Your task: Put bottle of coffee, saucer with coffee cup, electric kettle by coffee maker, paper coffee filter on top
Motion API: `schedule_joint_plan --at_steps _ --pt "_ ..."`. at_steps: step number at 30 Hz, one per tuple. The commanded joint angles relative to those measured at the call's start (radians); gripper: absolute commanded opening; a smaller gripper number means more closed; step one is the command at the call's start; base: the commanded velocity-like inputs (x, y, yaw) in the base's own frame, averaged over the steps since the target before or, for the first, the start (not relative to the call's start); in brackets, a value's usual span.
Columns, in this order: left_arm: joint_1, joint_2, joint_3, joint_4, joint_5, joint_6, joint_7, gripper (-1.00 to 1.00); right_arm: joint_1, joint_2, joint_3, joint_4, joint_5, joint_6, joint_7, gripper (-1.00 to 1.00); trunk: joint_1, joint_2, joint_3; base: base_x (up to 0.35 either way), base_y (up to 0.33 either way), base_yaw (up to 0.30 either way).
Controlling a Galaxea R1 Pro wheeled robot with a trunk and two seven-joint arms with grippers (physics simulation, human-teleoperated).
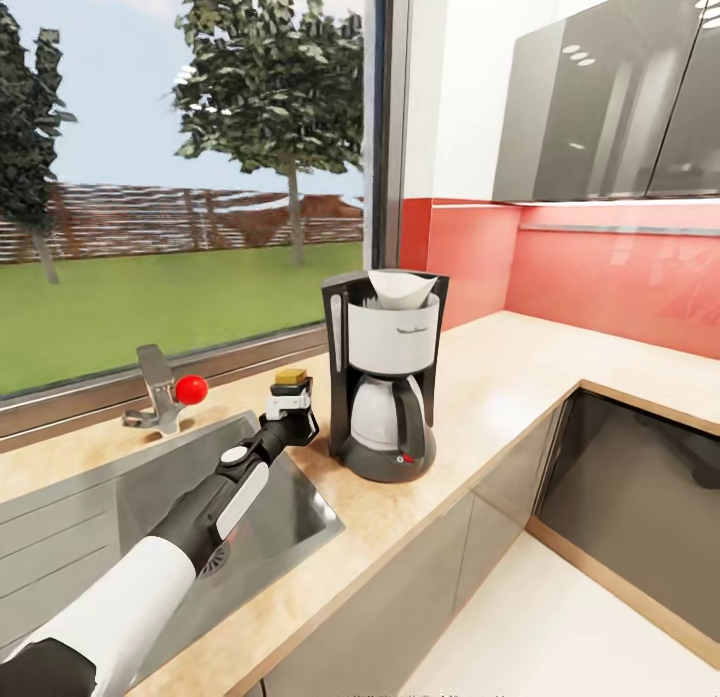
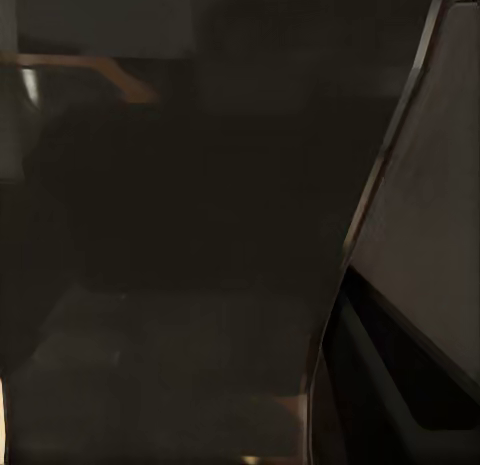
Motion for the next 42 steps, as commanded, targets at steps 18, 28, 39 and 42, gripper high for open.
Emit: schedule_joint_plan --at_steps 18,28,39,42 --pt "-0.001 0.001 -0.003 -0.002 0.007 0.004 0.001 -1.0 -0.001 0.0 -0.001 0.0 0.011 -0.004 0.006 1.0 0.0 -0.001 -0.012 0.0 0.0 0.0" --pt "0.0 0.001 -0.004 -0.002 0.007 0.004 0.001 -1.0 -0.001 0.0 -0.001 0.0 0.011 -0.004 0.005 1.0 0.0 -0.001 -0.026 0.0 0.0 0.0" --pt "0.0 0.001 -0.004 -0.002 0.007 0.004 0.001 -1.0 -0.001 0.0 -0.001 0.0 0.011 -0.004 0.005 1.0 0.0 -0.001 -0.043 0.0 0.0 0.0" --pt "0.0 0.001 -0.004 -0.002 0.007 0.004 0.001 -1.0 -0.001 0.0 -0.001 0.0 0.011 -0.004 0.005 1.0 0.0 -0.001 -0.047 0.0 0.0 0.0"
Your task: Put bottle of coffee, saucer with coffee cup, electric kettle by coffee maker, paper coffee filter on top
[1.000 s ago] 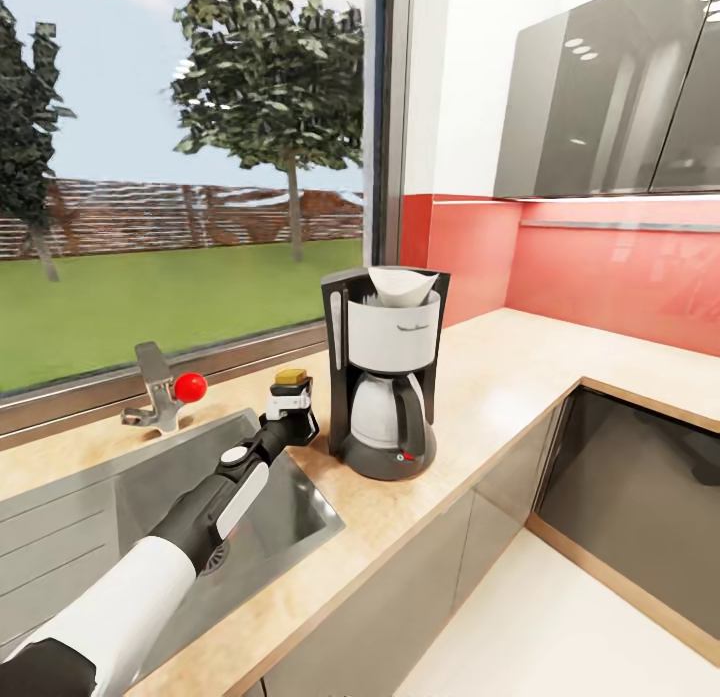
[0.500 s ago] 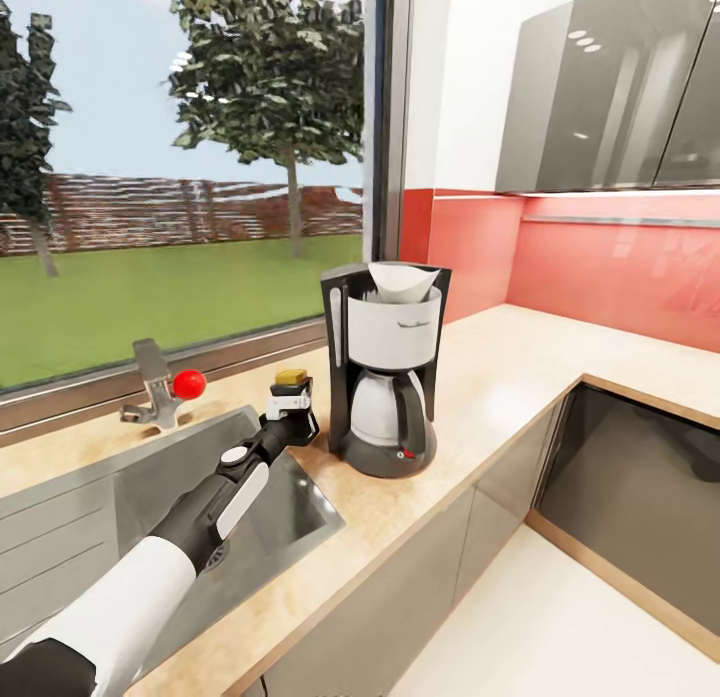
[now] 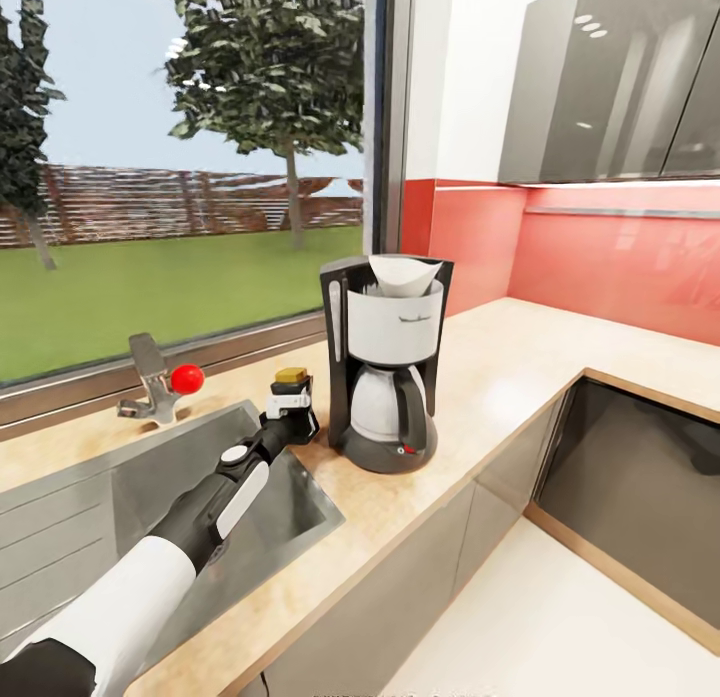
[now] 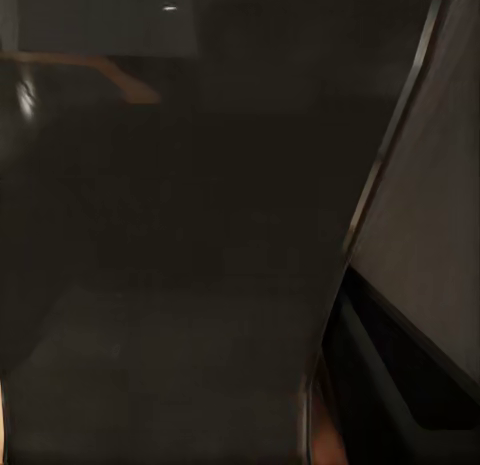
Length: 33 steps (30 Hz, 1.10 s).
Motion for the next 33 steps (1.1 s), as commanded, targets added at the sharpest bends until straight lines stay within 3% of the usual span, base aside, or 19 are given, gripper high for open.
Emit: schedule_joint_plan --at_steps 1,10,33 --pt "0.0 0.001 -0.004 0.007 0.011 0.004 0.0 -1.0 0.0 0.0 -0.004 0.0 0.011 -0.004 0.003 1.0 0.0 0.0 -0.003 0.0 0.0 0.0" --pt "0.0 0.001 -0.004 0.007 0.011 0.004 0.0 -1.0 0.0 0.0 -0.004 0.0 0.011 -0.004 0.003 1.0 0.0 0.0 -0.014 0.0 0.0 0.0" --pt "0.0 0.001 -0.003 0.006 0.011 0.004 0.001 -1.0 0.0 0.0 -0.005 0.0 0.011 -0.004 0.002 1.0 0.0 0.0 -0.015 0.0 0.0 0.0"
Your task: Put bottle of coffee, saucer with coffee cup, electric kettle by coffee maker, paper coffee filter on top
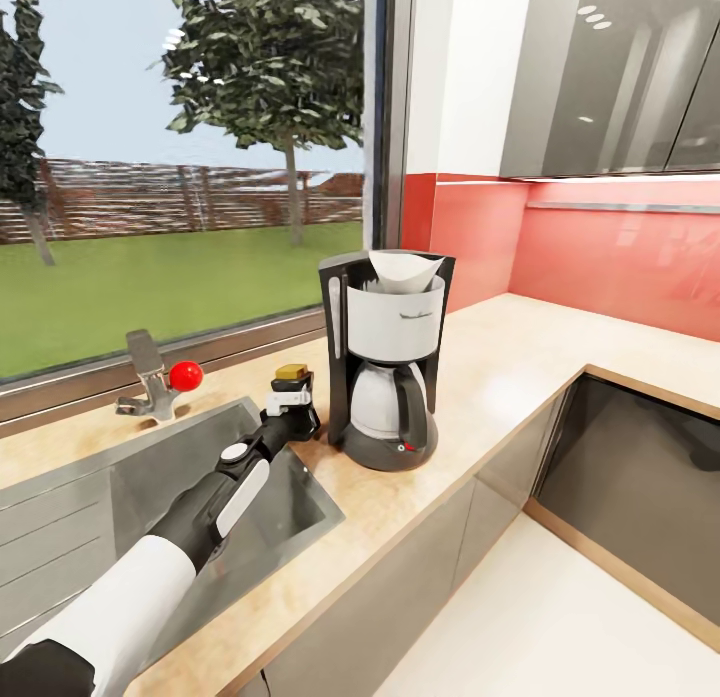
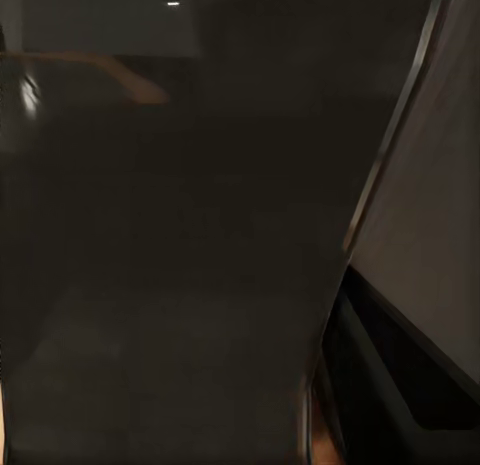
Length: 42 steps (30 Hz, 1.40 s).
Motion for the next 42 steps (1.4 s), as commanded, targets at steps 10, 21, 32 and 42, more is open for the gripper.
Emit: schedule_joint_plan --at_steps 10,21,32,42 --pt "0.0 0.002 -0.003 0.026 0.011 0.004 0.0 1.0 0.0 0.0 -0.004 0.0 0.011 -0.004 0.003 1.0 0.0 0.0 -0.001 0.0 0.0 0.0" --pt "0.0 0.002 -0.003 0.021 0.011 0.004 0.0 1.0 0.0 0.0 -0.004 0.0 0.011 -0.005 0.003 1.0 0.0 0.0 -0.001 0.0 0.0 0.0" --pt "0.0 0.002 -0.002 0.017 0.011 0.004 0.001 1.0 0.0 0.0 -0.004 0.0 0.011 -0.005 0.003 1.0 0.0 0.0 -0.001 0.0 0.0 0.0" --pt "0.0 0.002 -0.002 0.015 0.011 0.003 0.002 1.0 0.0 0.0 -0.004 0.0 0.011 -0.006 0.003 1.0 0.0 0.0 -0.001 0.0 0.0 0.0"
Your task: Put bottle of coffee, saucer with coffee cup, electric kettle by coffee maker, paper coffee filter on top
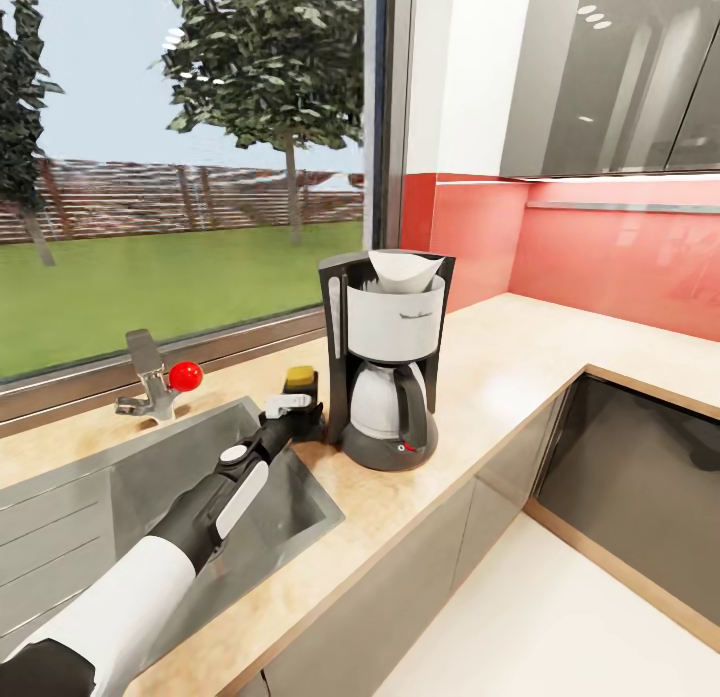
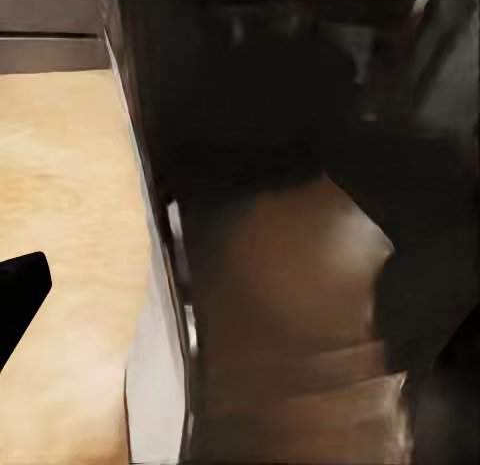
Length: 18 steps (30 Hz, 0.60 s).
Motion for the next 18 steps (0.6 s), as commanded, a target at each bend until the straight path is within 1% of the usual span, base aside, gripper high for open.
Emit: schedule_joint_plan --at_steps 1,18 --pt "-0.001 0.001 -0.003 -0.002 0.01 0.004 0.002 1.0 0.0 0.0 -0.004 0.0 0.01 -0.004 0.003 1.0 0.0 -0.001 -0.001 0.0 0.0 0.0" --pt "-0.001 0.001 -0.002 -0.003 0.01 0.003 0.002 1.0 0.0 0.0 -0.004 0.0 0.011 -0.004 0.003 1.0 0.0 -0.001 -0.001 0.0 0.0 0.0"
